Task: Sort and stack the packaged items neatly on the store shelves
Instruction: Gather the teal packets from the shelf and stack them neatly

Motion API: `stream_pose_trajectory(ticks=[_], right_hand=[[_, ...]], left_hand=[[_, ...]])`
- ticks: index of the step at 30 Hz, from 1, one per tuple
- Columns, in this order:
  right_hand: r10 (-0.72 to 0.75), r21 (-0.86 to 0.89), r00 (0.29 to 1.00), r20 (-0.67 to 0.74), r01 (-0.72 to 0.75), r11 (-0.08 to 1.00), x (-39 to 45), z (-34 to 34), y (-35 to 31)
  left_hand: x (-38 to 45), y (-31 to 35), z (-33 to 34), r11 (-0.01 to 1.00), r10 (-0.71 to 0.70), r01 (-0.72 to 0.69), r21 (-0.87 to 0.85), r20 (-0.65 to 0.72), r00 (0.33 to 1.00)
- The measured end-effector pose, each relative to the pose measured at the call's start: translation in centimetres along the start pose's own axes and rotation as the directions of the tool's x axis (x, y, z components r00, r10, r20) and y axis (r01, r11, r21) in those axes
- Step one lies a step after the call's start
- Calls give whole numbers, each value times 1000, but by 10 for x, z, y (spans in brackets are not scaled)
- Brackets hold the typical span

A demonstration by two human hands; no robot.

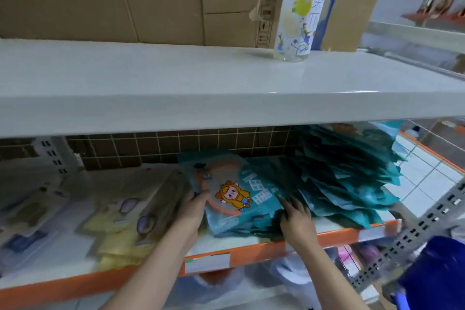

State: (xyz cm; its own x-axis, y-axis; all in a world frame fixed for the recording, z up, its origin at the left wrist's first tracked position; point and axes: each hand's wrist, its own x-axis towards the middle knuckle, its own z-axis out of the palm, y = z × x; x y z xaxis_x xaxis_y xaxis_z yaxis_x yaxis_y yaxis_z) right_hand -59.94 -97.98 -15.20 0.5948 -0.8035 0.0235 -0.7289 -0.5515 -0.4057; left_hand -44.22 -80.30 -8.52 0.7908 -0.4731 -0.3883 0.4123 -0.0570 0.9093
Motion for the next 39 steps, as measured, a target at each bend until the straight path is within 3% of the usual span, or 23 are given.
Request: stream_pose_trajectory(ticks=[4,8,10,13,16,20,22,27,32,39], right_hand=[[18,171,998,-59,-8,985,2,1,11],[0,234,991,-137,32,972,0,2,15],[-62,207,981,-186,101,973,-1,6,17],[-68,195,975,-214,111,974,-1,13,18],[-31,163,978,-209,66,984,-2,12,13],[-45,45,923,-383,67,997,-6,1,-8],[-67,122,902,-427,131,984,-8,-4,-28],[-131,431,956,-262,238,871,-13,-6,-89],[-248,575,967,55,173,800,-42,1,-163],[-350,644,923,160,171,746,-113,40,-269]], left_hand=[[34,-30,30,964,80,-104,244,105,991],[110,-94,28,777,117,-150,611,94,989],[71,-67,38,672,99,-147,726,109,989],[27,-33,48,617,70,-161,770,151,986],[30,-36,42,658,115,-209,724,178,977],[26,-25,27,671,193,-236,703,142,971],[20,-13,15,673,256,-289,681,152,955],[-5,15,-44,738,335,-350,577,137,932],[-41,34,-135,714,458,-408,568,62,887],[-109,30,-300,668,539,-304,679,-159,827]])
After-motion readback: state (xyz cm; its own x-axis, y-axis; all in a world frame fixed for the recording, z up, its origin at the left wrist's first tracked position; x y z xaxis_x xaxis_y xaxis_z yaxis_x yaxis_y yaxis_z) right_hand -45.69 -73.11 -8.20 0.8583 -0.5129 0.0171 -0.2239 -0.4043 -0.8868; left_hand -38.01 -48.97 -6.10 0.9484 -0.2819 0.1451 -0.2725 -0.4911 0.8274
